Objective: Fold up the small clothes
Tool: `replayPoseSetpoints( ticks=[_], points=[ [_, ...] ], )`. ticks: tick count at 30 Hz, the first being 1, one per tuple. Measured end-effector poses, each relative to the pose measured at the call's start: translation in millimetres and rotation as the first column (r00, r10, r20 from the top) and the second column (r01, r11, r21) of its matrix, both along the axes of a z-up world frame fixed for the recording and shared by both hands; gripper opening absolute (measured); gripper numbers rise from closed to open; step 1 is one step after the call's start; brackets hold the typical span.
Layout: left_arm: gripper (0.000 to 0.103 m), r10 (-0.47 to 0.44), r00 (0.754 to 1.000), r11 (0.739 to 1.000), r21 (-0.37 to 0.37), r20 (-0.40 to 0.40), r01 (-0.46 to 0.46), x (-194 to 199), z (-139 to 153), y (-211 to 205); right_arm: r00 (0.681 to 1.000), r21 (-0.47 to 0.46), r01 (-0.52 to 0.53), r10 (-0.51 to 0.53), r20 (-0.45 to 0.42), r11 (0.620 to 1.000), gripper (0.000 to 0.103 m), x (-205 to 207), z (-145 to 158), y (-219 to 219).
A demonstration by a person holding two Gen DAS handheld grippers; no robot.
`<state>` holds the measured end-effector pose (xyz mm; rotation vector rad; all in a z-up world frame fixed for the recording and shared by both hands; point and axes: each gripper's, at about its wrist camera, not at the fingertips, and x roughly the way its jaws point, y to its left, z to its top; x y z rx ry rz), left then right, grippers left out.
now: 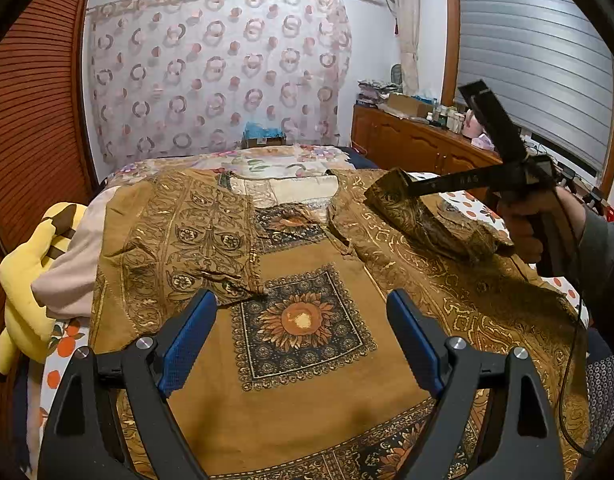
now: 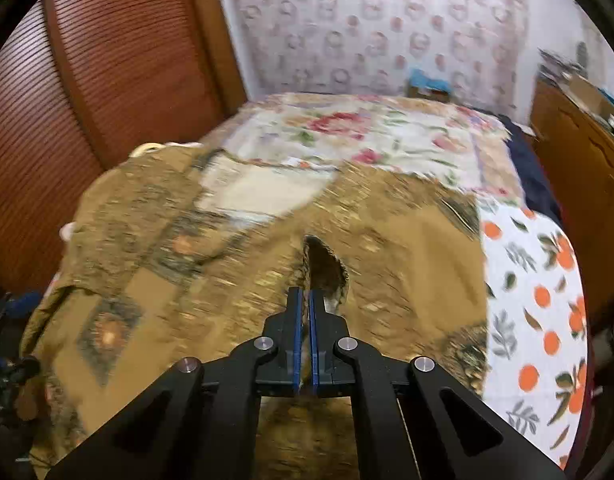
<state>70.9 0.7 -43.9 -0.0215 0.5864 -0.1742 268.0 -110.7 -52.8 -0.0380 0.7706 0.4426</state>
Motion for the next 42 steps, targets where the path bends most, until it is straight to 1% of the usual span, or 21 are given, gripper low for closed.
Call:
replayPoseSetpoints(
  ticks=[1,2,4,5,6,7,8,12,15,21,23,28,30,33,36,37,38,40,42],
  points=[
    [0.087,0.002,1.000,1.000,0.000,0.000,-0.002,0.3,0.6,0.5,1.000,0.000,-0.011,0.011,0.005,1.000,0.010,-0.2,1.6,2.2],
    [0.087,0.004,1.000,1.000,-0.003,-0.001,-0.004,1.0,0.4,1.8,1.000,-0.016,-0.011,0.011,0.016,1.000,0.026,-1.3,3.3,4.9],
    [0.087,0.005,1.000,1.000,-0.013,-0.007,-0.005,3.7,0.0,5.9,0.999,-0.022,-0.013,0.014,0.039,1.000,0.044,-4.3,7.0,6.2],
    [0.087,0.008,1.000,1.000,-0.015,-0.009,-0.008,4.7,-0.3,8.1,0.998,-0.004,-0.023,0.023,0.054,1.000,0.047,-10.9,7.9,2.7],
    [0.087,0.013,1.000,1.000,-0.017,-0.009,-0.013,6.5,0.1,11.7,0.998,-0.007,-0.021,0.021,0.062,1.000,0.049,-12.7,7.7,-4.2],
    [0.087,0.014,1.000,1.000,-0.016,-0.010,-0.015,7.9,0.6,11.7,0.998,-0.023,-0.005,0.007,0.070,1.000,0.056,-13.7,6.4,-11.6],
    [0.087,0.016,1.000,1.000,-0.016,-0.011,-0.016,9.5,1.0,13.3,0.998,-0.023,-0.005,0.007,0.070,1.000,0.060,-13.7,6.4,-11.6],
    [0.087,0.026,1.000,1.000,-0.012,-0.014,-0.026,21.5,5.3,22.8,0.997,-0.091,0.049,-0.043,0.071,0.995,0.060,-9.7,-1.5,-25.6],
    [0.087,0.037,0.999,0.999,-0.011,-0.015,-0.038,34.4,10.5,34.2,0.991,-0.156,0.116,-0.105,0.080,0.981,0.060,-2.3,-8.0,-40.7],
    [0.087,0.078,0.996,0.997,0.019,-0.038,-0.077,65.3,15.5,57.2,0.987,-0.184,0.154,-0.144,0.066,0.971,0.060,18.1,-17.2,-55.8],
    [0.087,0.093,0.994,0.995,0.026,-0.052,-0.092,76.9,15.4,67.4,0.986,-0.200,0.168,-0.160,0.057,0.965,0.060,35.0,-22.9,-63.2],
    [0.087,0.136,0.987,0.990,0.049,-0.087,-0.132,108.2,13.2,93.0,0.986,-0.198,0.169,-0.165,0.040,0.965,0.060,52.3,-25.6,-64.6],
    [0.087,0.147,0.984,0.988,0.056,-0.098,-0.142,116.9,12.2,101.0,0.988,-0.206,0.157,-0.155,0.026,0.966,0.060,60.9,-32.2,-63.4],
    [0.087,0.166,0.980,0.985,0.073,-0.111,-0.158,129.5,11.3,111.3,0.989,-0.192,0.150,-0.146,0.034,0.970,0.061,60.4,-33.9,-62.6],
    [0.087,0.178,0.976,0.982,0.081,-0.125,-0.168,141.5,10.1,122.5,0.988,-0.161,0.157,-0.154,0.029,0.974,0.069,59.4,-33.9,-68.3],
    [0.087,0.179,0.975,0.982,0.083,-0.130,-0.169,144.4,9.3,124.6,0.987,-0.155,0.163,-0.161,0.023,0.974,0.074,60.4,-34.6,-70.6],
    [0.087,0.181,0.974,0.982,0.086,-0.134,-0.170,147.8,8.1,127.2,0.986,-0.161,0.164,-0.163,0.021,0.973,0.077,62.1,-36.1,-70.7],
    [0.087,0.187,0.971,0.981,0.087,-0.148,-0.176,156.8,6.3,133.9,0.986,-0.167,0.164,-0.163,0.021,0.972,0.080,62.5,-36.3,-69.8],
    [0.087,0.182,0.969,0.983,0.065,-0.164,-0.174,164.6,4.6,141.6,0.986,-0.166,0.168,-0.167,0.017,0.972,0.083,65.6,-37.4,-71.6]
  ],
)
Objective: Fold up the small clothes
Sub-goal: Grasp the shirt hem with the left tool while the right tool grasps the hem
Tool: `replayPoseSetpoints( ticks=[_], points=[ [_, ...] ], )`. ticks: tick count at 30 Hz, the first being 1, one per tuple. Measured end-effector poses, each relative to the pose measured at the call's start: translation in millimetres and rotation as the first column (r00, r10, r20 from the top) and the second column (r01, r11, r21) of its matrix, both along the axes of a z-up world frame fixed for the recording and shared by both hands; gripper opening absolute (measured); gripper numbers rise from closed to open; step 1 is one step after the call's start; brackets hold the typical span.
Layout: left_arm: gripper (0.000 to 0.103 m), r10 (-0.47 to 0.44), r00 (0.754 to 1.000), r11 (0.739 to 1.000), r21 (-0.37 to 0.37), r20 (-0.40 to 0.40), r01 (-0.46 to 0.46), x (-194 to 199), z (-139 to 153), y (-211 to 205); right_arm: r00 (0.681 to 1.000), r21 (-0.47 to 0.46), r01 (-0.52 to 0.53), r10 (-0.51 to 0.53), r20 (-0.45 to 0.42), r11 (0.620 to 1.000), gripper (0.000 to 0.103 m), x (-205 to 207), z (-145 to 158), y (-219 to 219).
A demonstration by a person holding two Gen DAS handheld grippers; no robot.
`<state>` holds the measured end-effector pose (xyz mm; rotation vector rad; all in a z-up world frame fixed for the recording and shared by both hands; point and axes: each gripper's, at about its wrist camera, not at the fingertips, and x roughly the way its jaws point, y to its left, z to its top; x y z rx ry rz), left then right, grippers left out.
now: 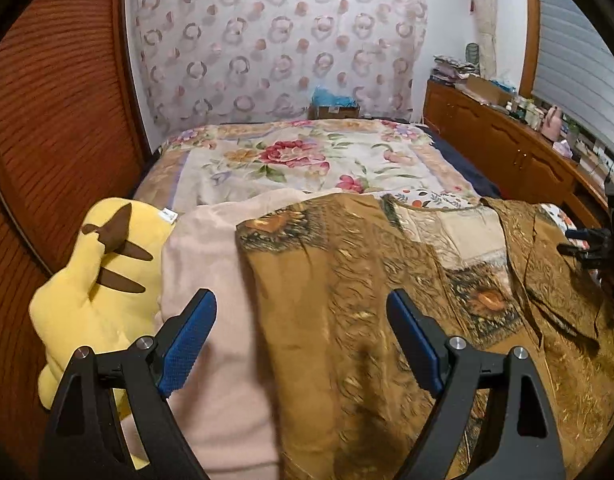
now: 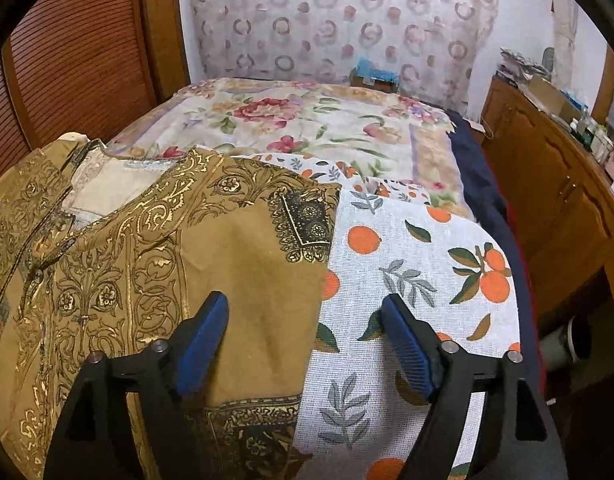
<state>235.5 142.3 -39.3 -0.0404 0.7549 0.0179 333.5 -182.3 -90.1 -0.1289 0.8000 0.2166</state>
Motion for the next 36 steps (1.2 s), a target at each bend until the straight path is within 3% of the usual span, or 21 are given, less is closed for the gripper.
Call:
replayPoseSetpoints(
  ticks=[3,8,17,18,20,23,25,27,30,32,36],
  points=[
    [0.085,-0.004,1.000,1.000,-0.030,-0.022,0.003,11.3,-3.9,10.5,1.000,0.005,0.005,-0.005,-0.008,1.000,0.088,2.2,-0.8,0.0],
    [0.054,-0.009,0.998,0.998,-0.065,-0.067,0.004,26.9,-11.5,20.0,1.000,-0.001,0.004,-0.004,-0.009,1.000,0.091,2.3,-1.1,2.0],
    [0.049,-0.029,0.994,0.996,-0.084,-0.102,0.021,37.5,-17.9,20.8,0.999,-0.001,0.036,-0.036,-0.018,0.999,0.098,4.0,-3.0,-0.6],
    [0.044,-0.039,0.994,0.996,-0.089,-0.097,0.030,37.5,-17.8,20.2,0.999,-0.001,0.037,-0.037,-0.018,0.999,0.098,4.0,-3.0,-0.7],
    [0.021,-0.067,0.994,0.993,-0.105,-0.089,0.057,37.1,-15.8,18.3,0.999,-0.003,0.038,-0.038,-0.018,0.999,0.098,4.0,-3.0,-0.3],
    [0.007,-0.090,0.995,0.992,-0.095,-0.052,0.085,32.8,-6.4,11.4,0.999,-0.005,0.040,-0.040,-0.022,0.999,0.098,5.1,-2.4,-0.3],
    [0.006,-0.120,0.992,0.989,-0.094,-0.031,0.116,27.8,2.1,3.6,0.999,-0.027,0.030,-0.030,-0.024,0.999,0.098,6.7,-0.6,2.3],
    [0.006,-0.131,0.991,0.989,-0.074,-0.003,0.130,23.0,9.7,-3.8,1.000,-0.041,-0.002,0.001,-0.029,0.999,0.093,10.0,3.4,7.5],
    [0.006,-0.148,0.989,0.985,-0.082,0.025,0.149,17.2,19.0,-9.2,0.999,-0.019,-0.022,0.021,-0.045,1.000,0.077,16.5,6.4,10.3],
    [0.006,-0.155,0.987,0.984,-0.081,0.035,0.157,14.3,22.2,-12.2,0.998,-0.010,-0.037,0.037,-0.051,0.999,0.062,21.2,8.5,13.6],
    [0.006,-0.177,0.983,0.980,-0.085,0.055,0.181,5.5,26.0,-23.0,0.997,-0.023,-0.062,0.060,-0.047,0.998,0.044,24.1,10.2,18.9]
  ],
)
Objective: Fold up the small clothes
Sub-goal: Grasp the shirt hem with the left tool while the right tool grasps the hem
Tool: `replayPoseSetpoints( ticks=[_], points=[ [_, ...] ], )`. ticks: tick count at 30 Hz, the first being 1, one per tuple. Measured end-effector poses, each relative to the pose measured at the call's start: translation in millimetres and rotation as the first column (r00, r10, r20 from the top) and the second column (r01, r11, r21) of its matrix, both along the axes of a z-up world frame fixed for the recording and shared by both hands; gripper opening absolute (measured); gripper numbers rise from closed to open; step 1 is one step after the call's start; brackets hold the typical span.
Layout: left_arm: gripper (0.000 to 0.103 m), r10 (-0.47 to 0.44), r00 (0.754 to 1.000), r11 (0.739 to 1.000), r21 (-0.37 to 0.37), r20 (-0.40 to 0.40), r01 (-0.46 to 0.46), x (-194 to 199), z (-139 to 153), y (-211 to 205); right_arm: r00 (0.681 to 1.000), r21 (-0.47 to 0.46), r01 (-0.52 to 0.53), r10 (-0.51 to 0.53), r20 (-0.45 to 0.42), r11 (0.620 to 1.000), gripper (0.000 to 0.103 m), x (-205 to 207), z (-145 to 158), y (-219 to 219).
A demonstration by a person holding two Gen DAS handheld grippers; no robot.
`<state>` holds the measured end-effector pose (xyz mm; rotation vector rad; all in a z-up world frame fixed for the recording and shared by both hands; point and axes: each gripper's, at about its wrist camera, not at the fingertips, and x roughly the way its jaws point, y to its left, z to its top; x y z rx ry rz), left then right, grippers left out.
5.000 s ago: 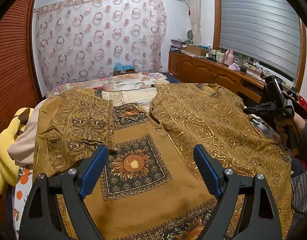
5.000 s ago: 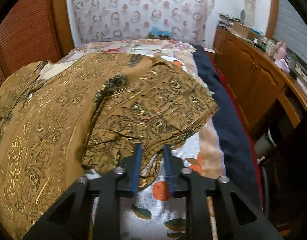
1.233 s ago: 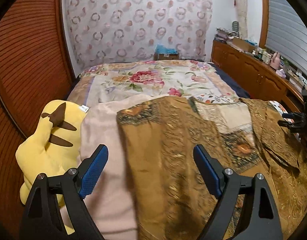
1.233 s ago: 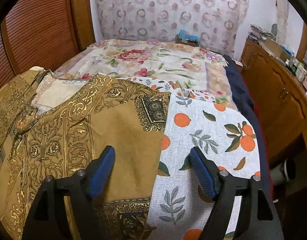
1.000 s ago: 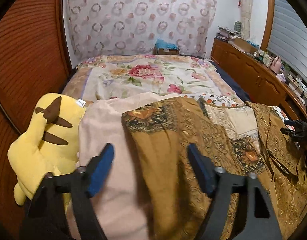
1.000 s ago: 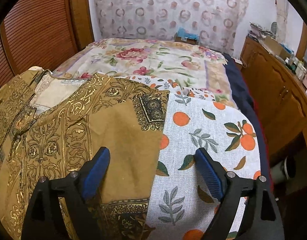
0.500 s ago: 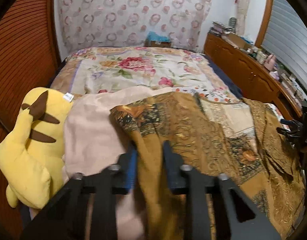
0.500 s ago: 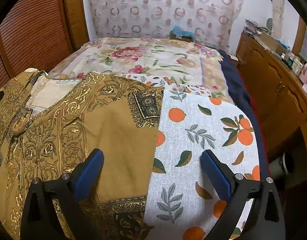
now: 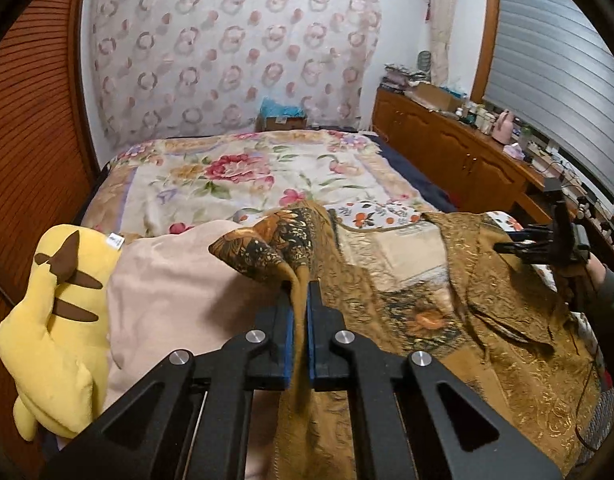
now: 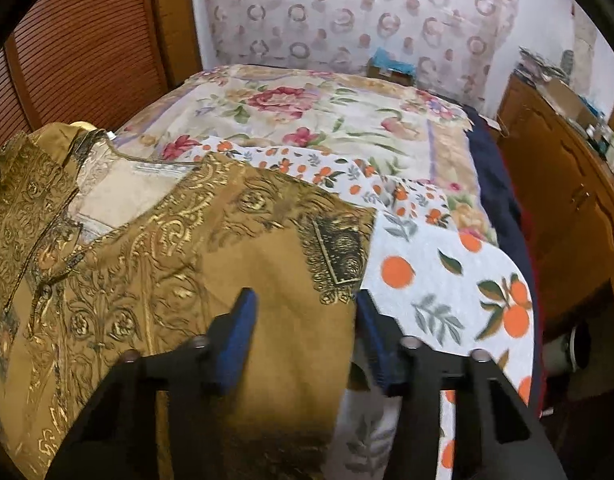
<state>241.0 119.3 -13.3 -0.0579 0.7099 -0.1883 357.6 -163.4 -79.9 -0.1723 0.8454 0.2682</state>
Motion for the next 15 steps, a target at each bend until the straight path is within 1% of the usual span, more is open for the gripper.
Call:
replayPoseSetpoints(
  ticks=[1,2,3,4,5,7,8,9,10,12,13,14,15],
  points=[
    [0.006,-0.006,1.000,1.000,0.000,0.008,0.006,-3.8,1.4,-3.5,1.000,-0.010,-0.002,0.002,0.005,1.000,0.031,-1.3,0.5,0.5],
    [0.006,-0.012,1.000,1.000,-0.001,0.014,0.012,-6.6,2.5,-5.1,1.000,-0.016,-0.003,0.003,0.007,1.000,0.016,-2.8,0.4,-0.7],
    [0.006,-0.021,1.000,1.000,0.000,0.021,0.021,-11.3,4.4,-8.6,1.000,-0.019,-0.002,0.003,0.009,1.000,0.009,-4.1,0.9,-1.3],
    [0.005,-0.027,0.999,1.000,0.002,0.032,0.027,-16.8,6.8,-11.7,1.000,-0.019,-0.002,0.003,0.009,1.000,0.006,-4.1,0.9,-1.3],
    [0.005,-0.031,0.999,1.000,0.001,0.043,0.031,-21.9,9.0,-13.8,1.000,-0.016,0.002,-0.002,0.022,1.000,0.004,-7.2,3.5,-1.4],
    [0.005,-0.040,0.997,0.999,-0.003,0.065,0.040,-34.8,13.3,-19.0,0.997,-0.001,0.006,-0.006,0.071,1.000,0.003,-19.4,10.6,-3.7],
    [0.005,-0.044,0.996,0.999,-0.006,0.074,0.045,-41.7,15.0,-20.6,0.992,0.027,0.010,-0.013,0.125,1.000,0.003,-37.3,20.1,-5.9],
    [0.005,-0.048,0.995,0.999,-0.011,0.083,0.049,-49.9,17.0,-21.6,0.988,0.045,0.013,-0.020,0.155,0.999,0.003,-49.3,25.1,-6.6],
    [0.005,-0.050,0.995,0.999,-0.016,0.090,0.052,-57.5,18.2,-21.7,0.988,0.045,0.013,-0.020,0.155,0.999,0.003,-49.3,25.1,-6.6],
    [0.005,-0.054,0.993,0.998,-0.023,0.108,0.057,-79.4,19.9,-22.7,0.980,0.072,0.005,-0.020,0.200,0.997,0.003,-74.2,33.4,-9.3],
    [0.005,-0.053,0.992,0.998,-0.022,0.113,0.056,-86.3,19.4,-22.4,0.971,0.091,0.000,-0.022,0.238,0.996,0.003,-102.5,39.9,-13.4],
    [0.005,-0.049,0.991,0.998,-0.021,0.120,0.052,-95.8,19.5,-21.7,0.971,0.091,0.000,-0.022,0.238,0.996,0.003,-102.5,39.9,-13.4],
    [0.005,-0.048,0.991,0.998,-0.024,0.127,0.051,-107.1,19.0,-20.1,0.968,0.102,-0.003,-0.023,0.249,0.995,0.003,-118.3,41.9,-16.5]
  ],
)
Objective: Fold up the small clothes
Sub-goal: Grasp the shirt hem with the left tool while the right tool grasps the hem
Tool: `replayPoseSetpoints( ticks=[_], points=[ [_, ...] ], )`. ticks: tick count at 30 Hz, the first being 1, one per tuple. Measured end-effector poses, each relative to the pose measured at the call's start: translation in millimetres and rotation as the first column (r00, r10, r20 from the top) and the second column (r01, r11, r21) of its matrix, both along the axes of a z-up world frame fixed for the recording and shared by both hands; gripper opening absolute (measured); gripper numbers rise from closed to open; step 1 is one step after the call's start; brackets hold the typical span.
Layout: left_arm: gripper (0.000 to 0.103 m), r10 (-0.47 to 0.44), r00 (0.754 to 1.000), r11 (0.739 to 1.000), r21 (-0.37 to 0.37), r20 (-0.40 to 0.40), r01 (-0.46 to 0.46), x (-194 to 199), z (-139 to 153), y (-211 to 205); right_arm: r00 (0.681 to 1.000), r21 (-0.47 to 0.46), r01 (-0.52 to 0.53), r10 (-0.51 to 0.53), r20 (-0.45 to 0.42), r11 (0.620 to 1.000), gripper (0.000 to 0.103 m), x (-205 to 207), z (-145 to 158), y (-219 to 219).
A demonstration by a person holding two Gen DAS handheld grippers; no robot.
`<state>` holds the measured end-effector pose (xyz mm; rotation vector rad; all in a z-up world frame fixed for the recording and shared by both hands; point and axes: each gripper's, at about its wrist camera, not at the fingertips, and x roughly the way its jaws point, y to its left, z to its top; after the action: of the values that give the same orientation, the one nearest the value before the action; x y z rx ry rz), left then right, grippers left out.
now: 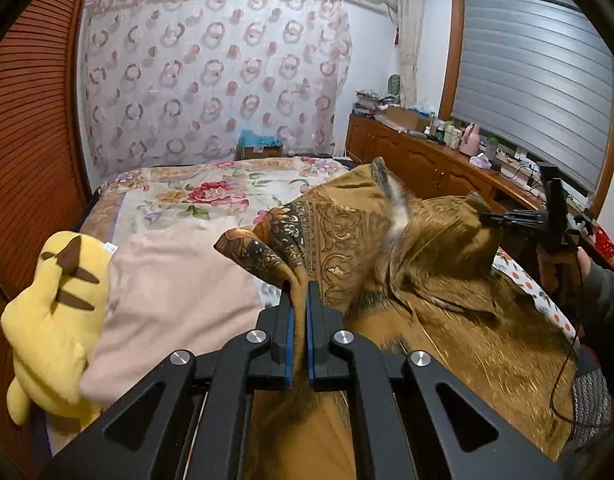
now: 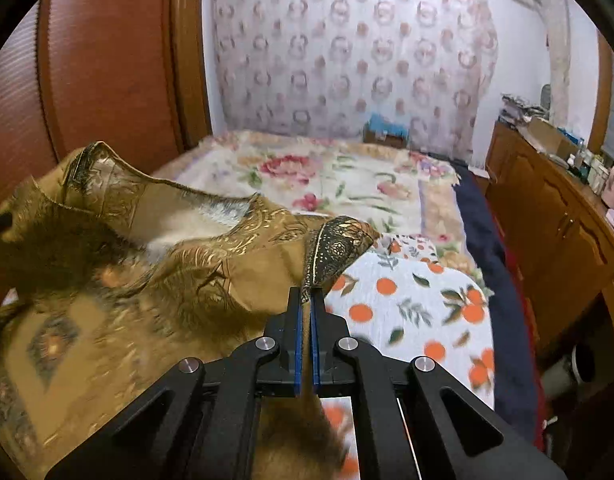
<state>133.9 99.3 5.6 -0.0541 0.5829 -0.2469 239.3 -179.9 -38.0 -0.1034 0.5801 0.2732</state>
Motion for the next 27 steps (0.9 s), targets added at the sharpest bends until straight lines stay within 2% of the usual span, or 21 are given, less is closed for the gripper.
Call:
replayPoseSetpoints(
  ticks=[1,2,3,4,5,6,7,9,12,13,14,18,21,24,25,27],
  points=[
    [0.005,0.005,1.000,1.000,0.000,0.005,-0.005,-10.4,-1.1,1.7,1.000,0.008,0.001,-0.001,0.010,1.000,0.003,-14.0,0.5,-2.1],
    [0.005,0.015,1.000,1.000,0.001,0.011,-0.015,-22.2,-2.7,4.9,1.000,0.028,-0.001,0.000,0.024,1.000,0.003,-45.0,0.7,-10.7],
    [0.005,0.021,1.000,1.000,0.000,0.013,-0.021,-30.7,-4.6,6.9,1.000,0.028,-0.001,0.000,0.024,1.000,0.003,-45.0,0.7,-10.7],
    [0.005,0.030,0.999,1.000,0.000,0.013,-0.030,-39.4,-6.8,9.6,0.999,0.039,0.001,-0.002,0.033,0.999,0.003,-62.5,0.1,-16.1],
    [0.005,0.043,0.999,0.999,0.003,0.014,-0.043,-48.1,-9.1,12.6,0.999,0.066,-0.002,-0.001,0.039,0.998,0.003,-95.1,-2.0,-25.2],
    [0.005,0.056,0.998,0.998,-0.004,0.013,-0.056,-59.8,-12.8,17.4,0.999,0.066,-0.002,-0.001,0.039,0.998,0.003,-95.1,-2.0,-25.2],
    [0.005,0.066,0.998,0.998,-0.014,0.010,-0.066,-69.3,-15.8,21.3,0.999,0.074,-0.001,-0.002,0.041,0.997,0.003,-123.7,-6.0,-31.6],
    [0.005,0.091,0.996,0.996,-0.019,0.007,-0.090,-87.7,-20.5,27.5,0.999,0.080,-0.001,-0.002,0.041,0.997,0.003,-138.1,-9.1,-35.1],
    [0.005,0.120,0.993,0.992,-0.025,0.003,-0.120,-115.5,-22.9,33.8,1.000,0.109,-0.004,0.002,0.019,0.994,0.003,-177.0,-17.4,-42.3],
    [0.005,0.124,0.992,0.992,-0.035,0.004,-0.123,-126.7,-22.3,36.0,1.000,0.120,-0.018,0.018,0.006,0.993,0.003,-203.4,-19.1,-40.8],
    [0.005,0.130,0.992,0.991,-0.033,0.003,-0.130,-136.8,-21.5,36.9,1.000,0.120,-0.018,0.018,0.006,0.993,0.003,-203.4,-19.1,-40.8],
    [0.005,0.135,0.991,0.991,-0.001,-0.005,-0.135,-158.4,-20.0,32.9,0.998,0.099,-0.049,0.051,-0.023,0.994,0.003,-254.8,-16.5,-35.5],
    [0.005,0.139,0.990,0.990,0.036,-0.038,-0.137,-158.6,-26.7,27.1,0.997,0.092,-0.051,0.057,-0.059,0.994,0.003,-265.4,-21.1,-37.2],
    [0.007,0.131,0.990,0.991,0.019,-0.055,-0.130,-160.0,-36.4,27.6,0.992,0.054,-0.046,0.052,-0.115,0.997,0.003,-261.7,-29.0,-33.8],
    [0.008,0.135,0.989,0.991,0.015,-0.062,-0.135,-159.6,-38.7,28.3,0.989,0.003,-0.029,0.029,-0.145,1.000,0.003,-262.4,-37.5,-32.9],
    [0.012,0.147,0.987,0.989,0.017,-0.061,-0.147,-168.2,-41.6,33.2,0.988,-0.006,-0.022,0.021,-0.151,1.000,0.003,-263.8,-39.2,-35.0]
  ],
)
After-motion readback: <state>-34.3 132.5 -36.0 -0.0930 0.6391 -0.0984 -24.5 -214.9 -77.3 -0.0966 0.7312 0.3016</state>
